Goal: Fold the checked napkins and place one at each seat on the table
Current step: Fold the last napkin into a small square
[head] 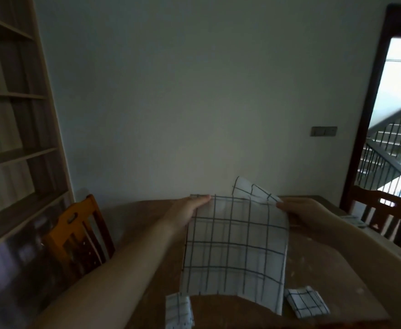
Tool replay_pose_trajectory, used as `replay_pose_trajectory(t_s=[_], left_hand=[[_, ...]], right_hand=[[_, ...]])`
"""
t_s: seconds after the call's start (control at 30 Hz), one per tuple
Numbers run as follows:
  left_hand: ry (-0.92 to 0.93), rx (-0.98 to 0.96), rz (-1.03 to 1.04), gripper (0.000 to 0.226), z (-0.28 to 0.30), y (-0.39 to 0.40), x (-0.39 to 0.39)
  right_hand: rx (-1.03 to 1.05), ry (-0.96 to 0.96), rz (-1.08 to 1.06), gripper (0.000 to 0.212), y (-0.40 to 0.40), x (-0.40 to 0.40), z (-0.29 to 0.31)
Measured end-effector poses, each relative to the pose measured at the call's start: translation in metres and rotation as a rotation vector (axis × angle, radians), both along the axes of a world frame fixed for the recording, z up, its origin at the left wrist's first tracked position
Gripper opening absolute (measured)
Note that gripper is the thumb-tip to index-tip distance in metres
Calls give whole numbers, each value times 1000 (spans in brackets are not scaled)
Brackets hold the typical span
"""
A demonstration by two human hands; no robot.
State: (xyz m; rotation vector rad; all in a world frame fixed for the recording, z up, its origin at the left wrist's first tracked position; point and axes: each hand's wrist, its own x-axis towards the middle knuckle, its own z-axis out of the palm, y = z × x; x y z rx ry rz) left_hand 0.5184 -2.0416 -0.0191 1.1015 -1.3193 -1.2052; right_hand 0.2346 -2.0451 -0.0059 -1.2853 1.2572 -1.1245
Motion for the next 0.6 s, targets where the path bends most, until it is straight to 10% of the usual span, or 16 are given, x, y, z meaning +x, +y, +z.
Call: replay_pose_trajectory(t_s=[0.23, 0.43, 0.6], left_hand=[[31, -61, 143, 7, 6, 3, 8], [-14, -145, 195, 12, 14, 9, 15], [-58, -131, 219, 12, 17, 9, 22]], right_hand=[[-201, 385, -108, 24, -13, 22, -18], [-49, -201, -178, 26, -18, 39, -34], [-148, -178, -171, 36, -13, 36, -33]])
